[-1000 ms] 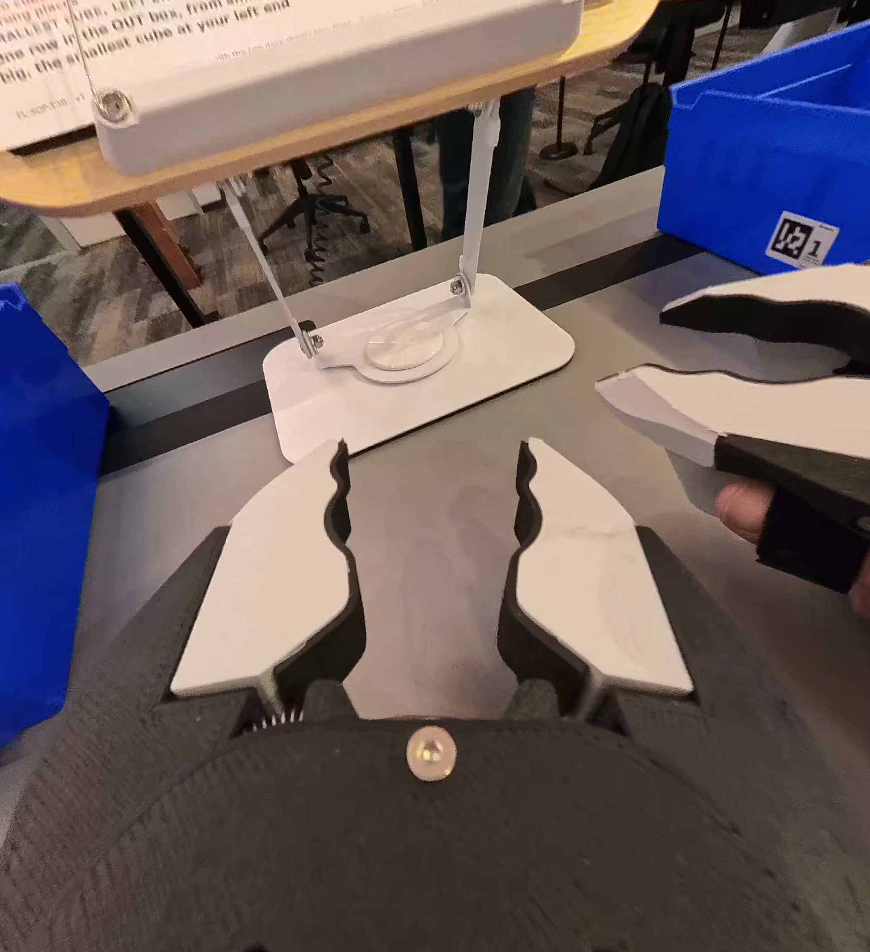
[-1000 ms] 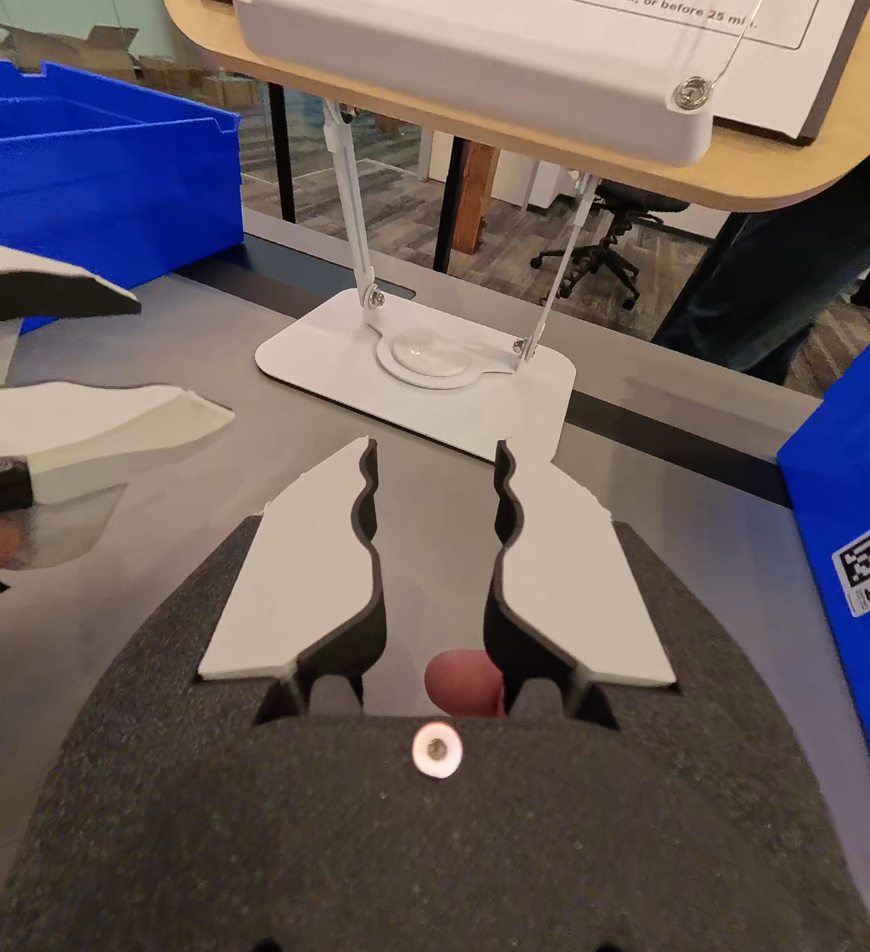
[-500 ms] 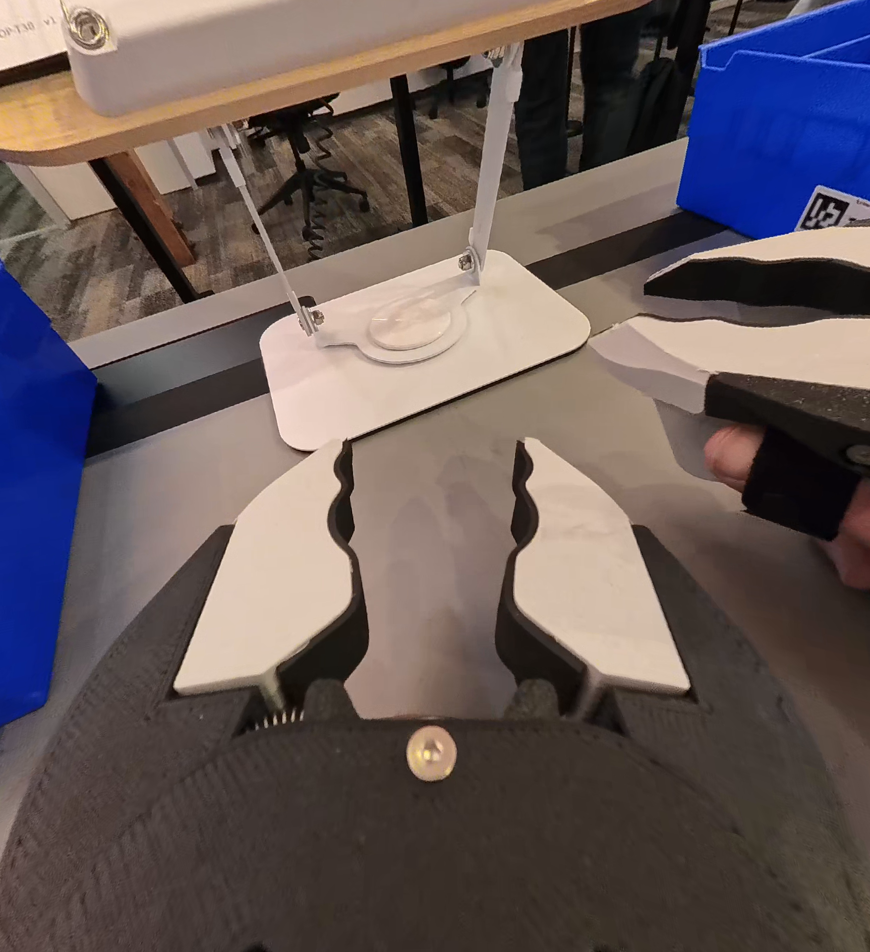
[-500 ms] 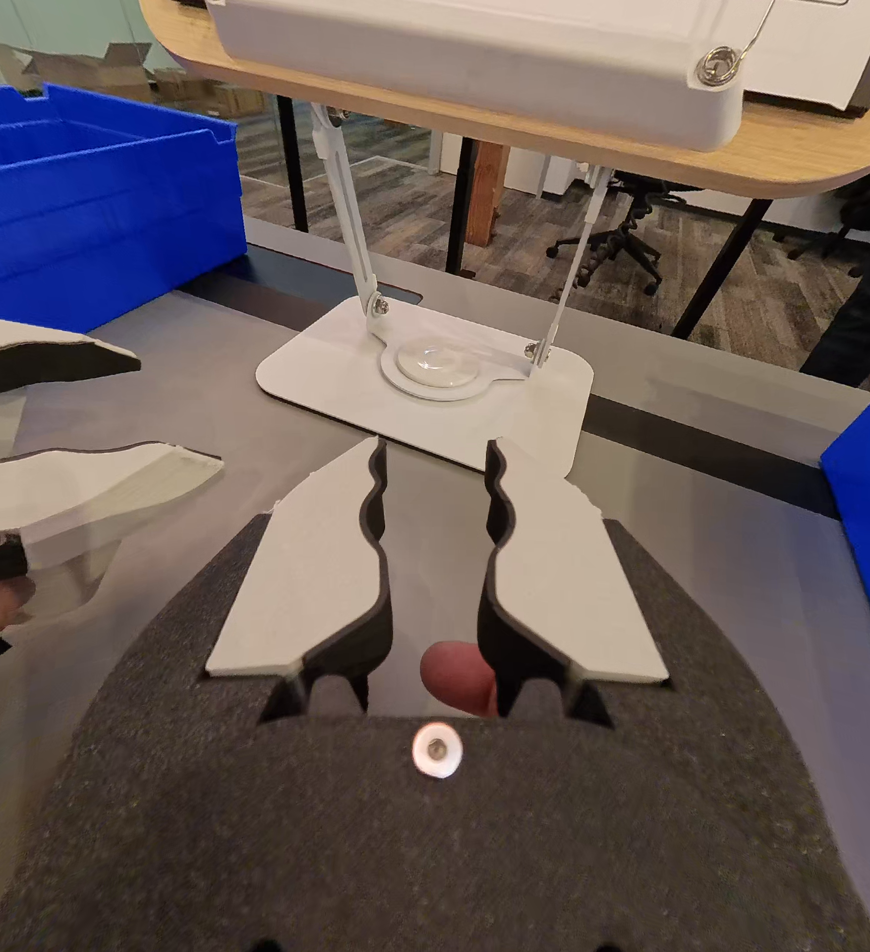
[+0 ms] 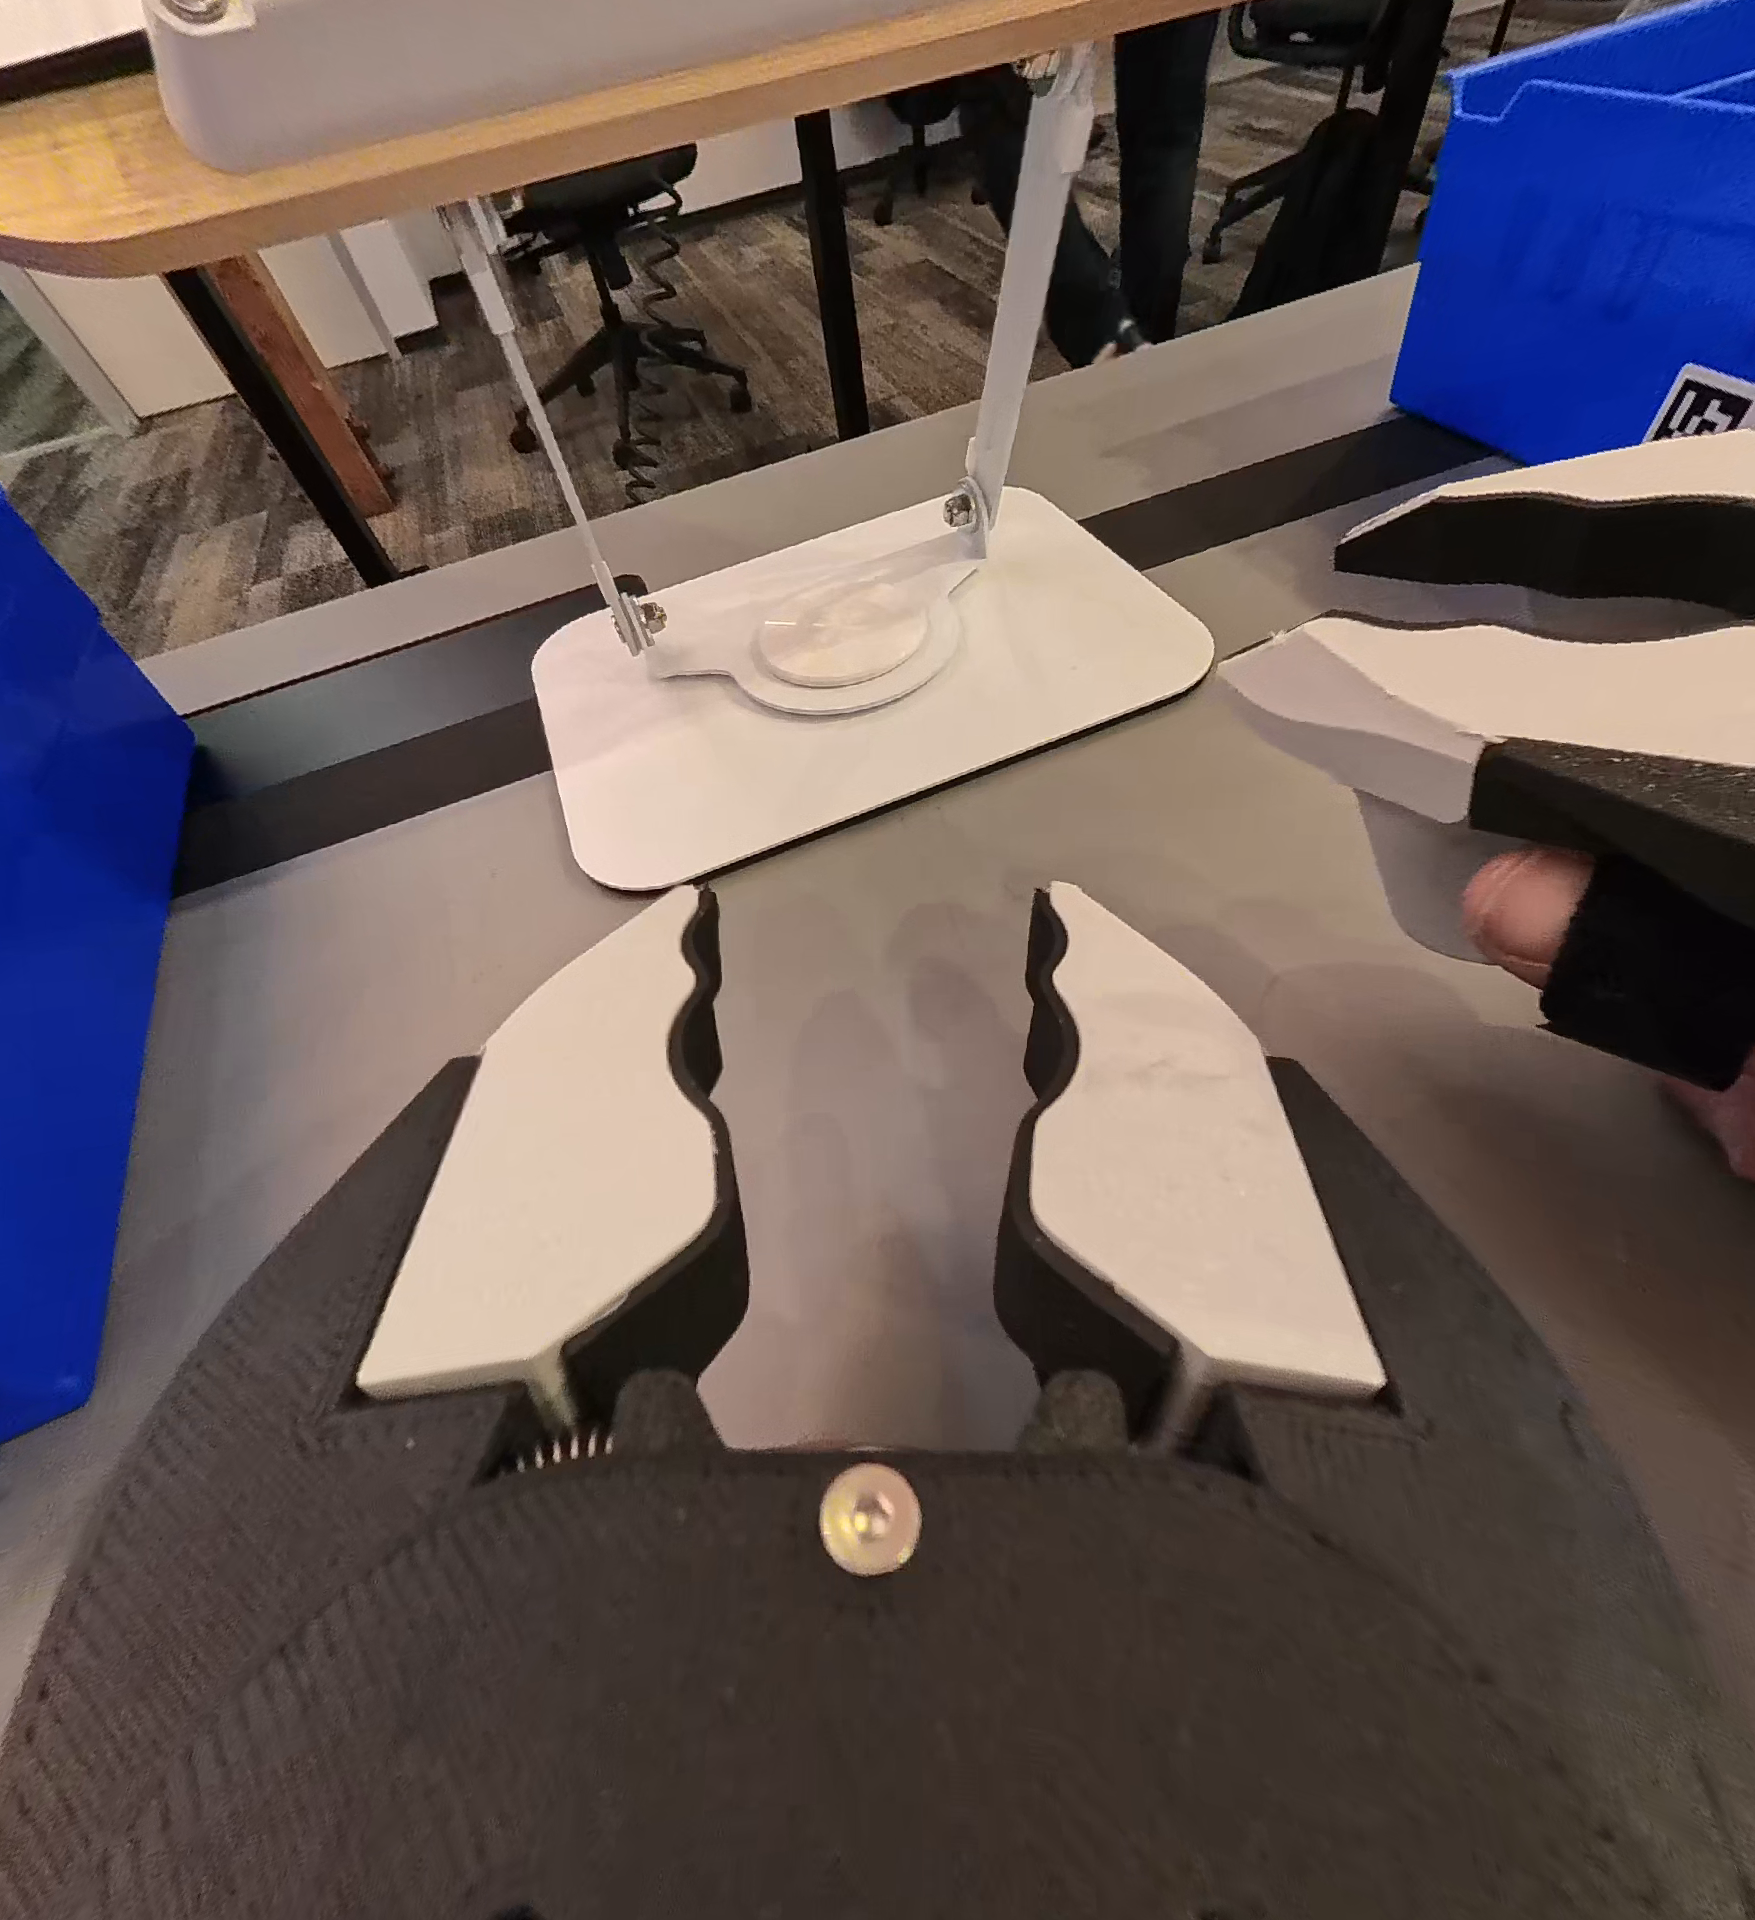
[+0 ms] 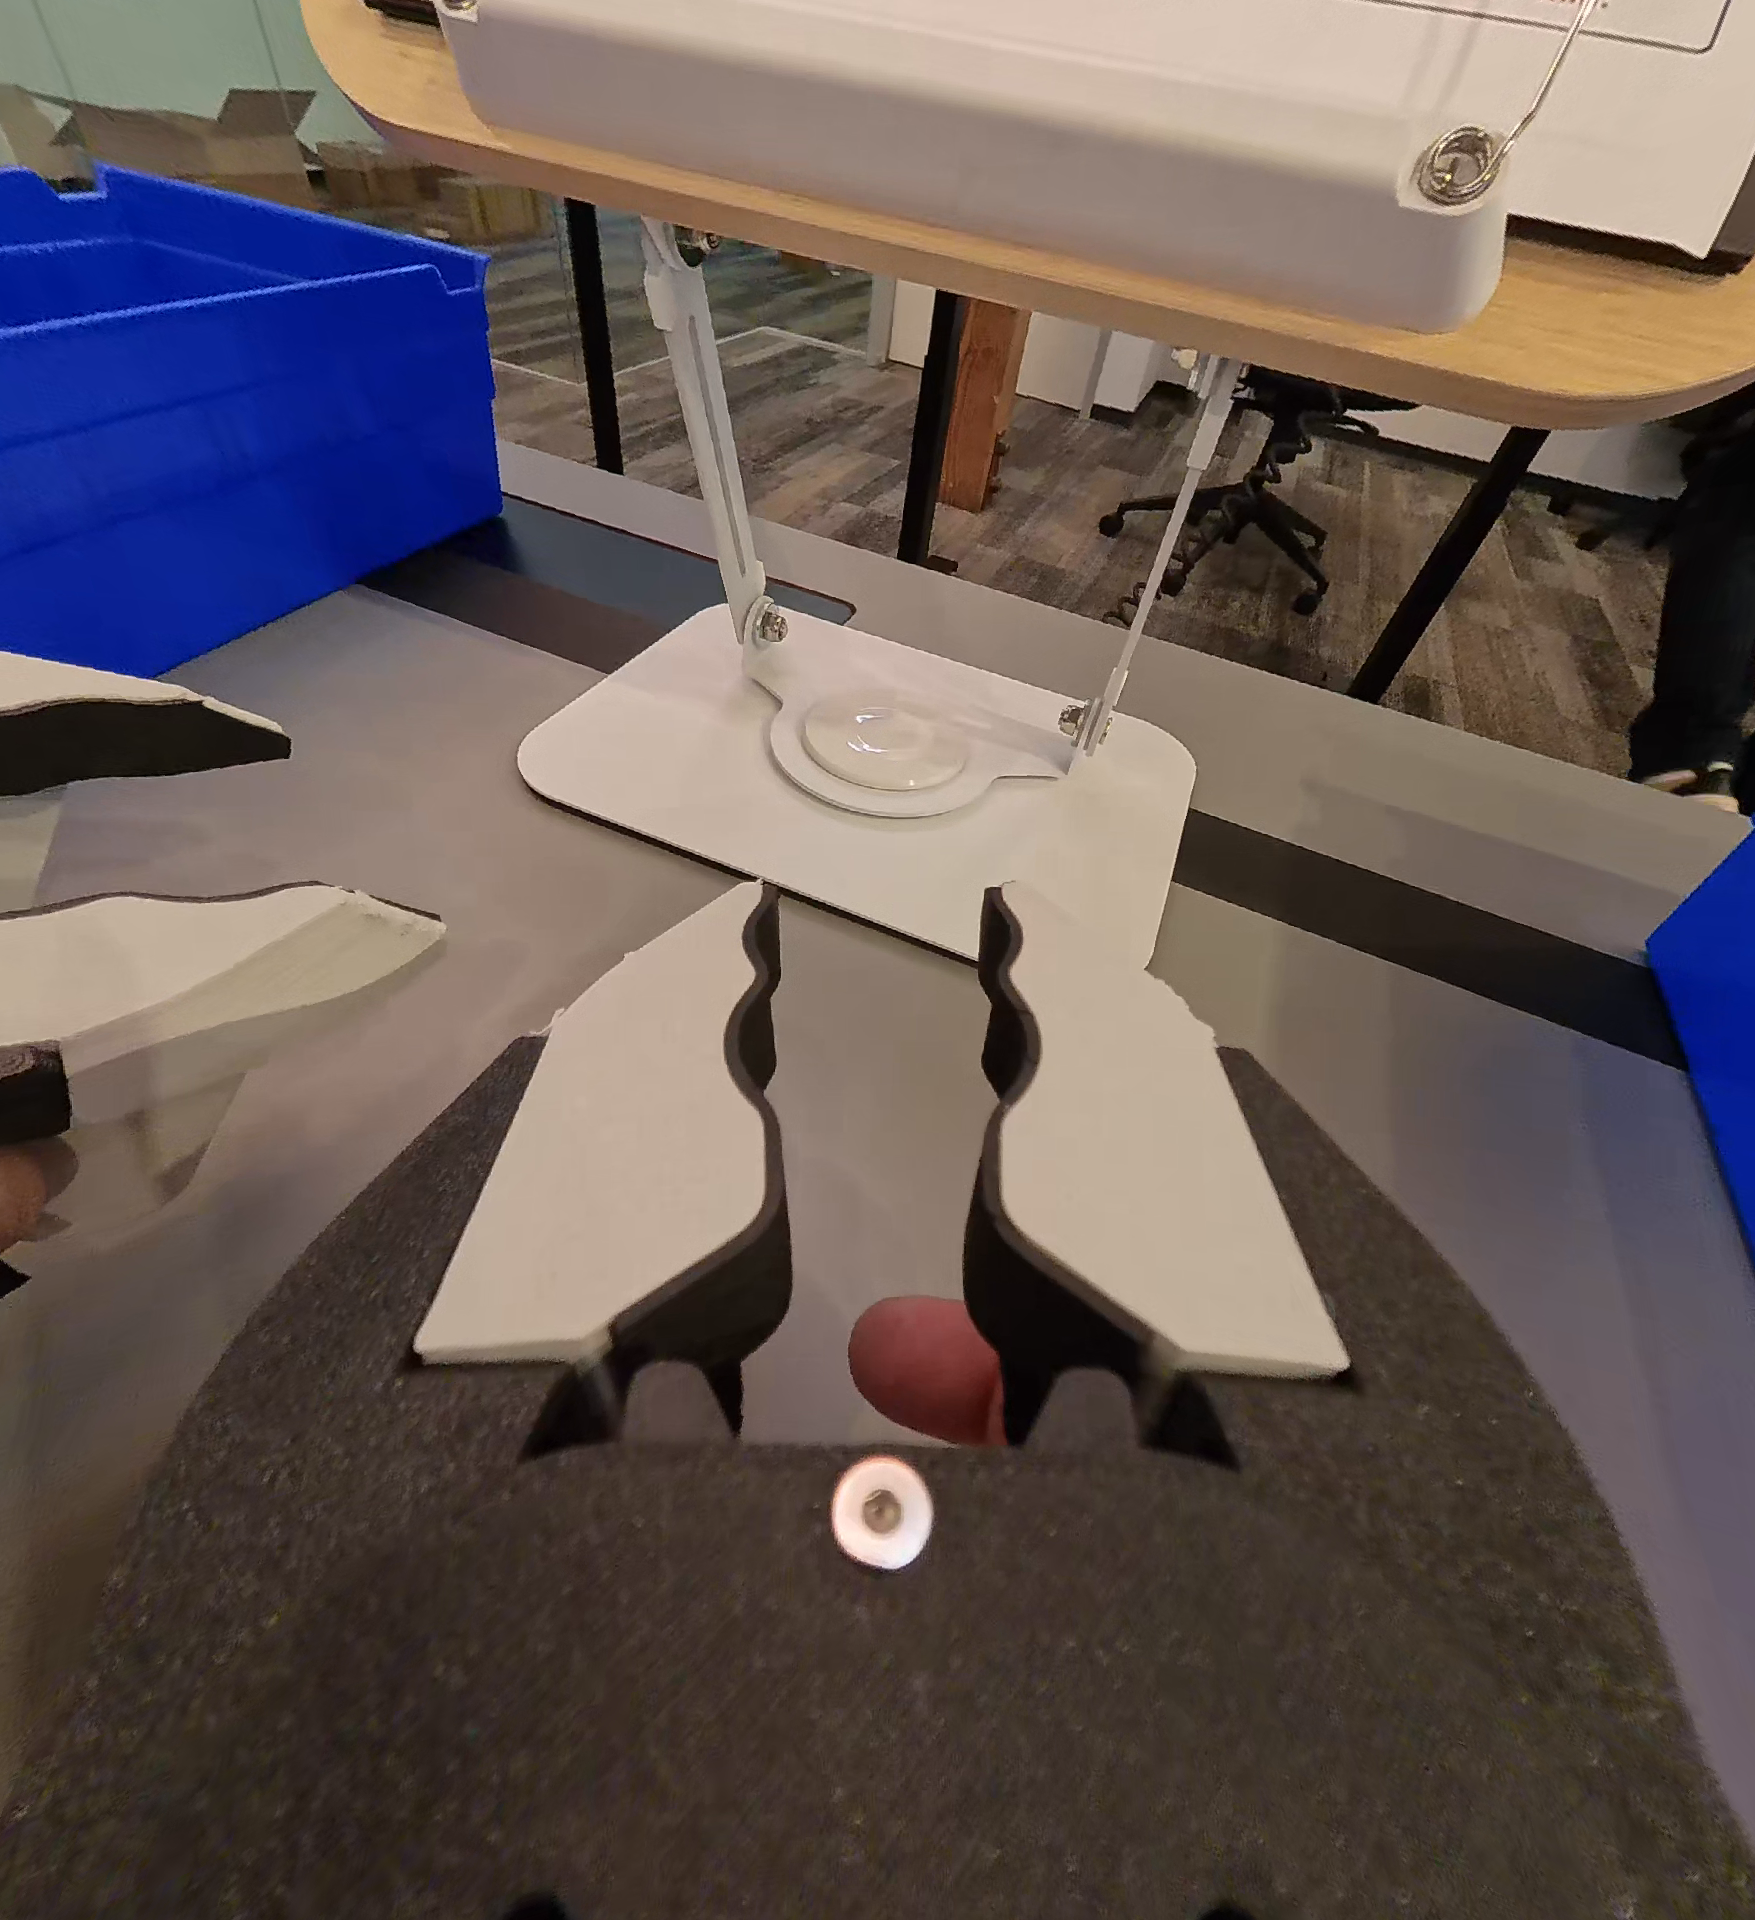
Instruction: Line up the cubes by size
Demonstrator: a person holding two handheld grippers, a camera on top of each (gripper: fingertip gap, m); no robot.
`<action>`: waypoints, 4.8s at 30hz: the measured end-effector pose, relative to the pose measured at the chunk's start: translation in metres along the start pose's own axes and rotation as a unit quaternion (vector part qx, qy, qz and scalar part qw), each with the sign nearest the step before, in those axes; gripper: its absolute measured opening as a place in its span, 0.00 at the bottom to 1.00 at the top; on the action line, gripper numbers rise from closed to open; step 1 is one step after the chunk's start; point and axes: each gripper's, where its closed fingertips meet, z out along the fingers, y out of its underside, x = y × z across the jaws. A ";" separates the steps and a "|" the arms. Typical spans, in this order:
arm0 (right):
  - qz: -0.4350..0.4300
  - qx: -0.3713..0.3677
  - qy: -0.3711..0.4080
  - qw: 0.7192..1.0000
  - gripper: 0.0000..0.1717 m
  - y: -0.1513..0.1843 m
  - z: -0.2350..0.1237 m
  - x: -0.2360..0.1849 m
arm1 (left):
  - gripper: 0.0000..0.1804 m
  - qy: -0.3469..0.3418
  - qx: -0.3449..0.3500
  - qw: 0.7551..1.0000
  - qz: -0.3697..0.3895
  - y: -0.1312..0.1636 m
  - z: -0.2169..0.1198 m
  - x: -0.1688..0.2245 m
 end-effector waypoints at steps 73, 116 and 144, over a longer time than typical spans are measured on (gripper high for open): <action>-0.064 0.083 -0.061 0.993 0.22 -0.013 -0.024 -0.024 | 0.42 -0.075 0.107 0.990 0.042 -0.078 -0.089 -0.133; -0.083 0.155 -0.190 0.966 0.31 -0.044 -0.041 -0.066 | 0.33 0.170 -0.029 0.950 -0.259 -0.060 -0.044 -0.234; -0.293 0.267 -0.228 0.889 0.35 -0.150 -0.089 -0.092 | 0.39 0.636 0.038 0.686 -0.352 -0.136 -0.114 0.031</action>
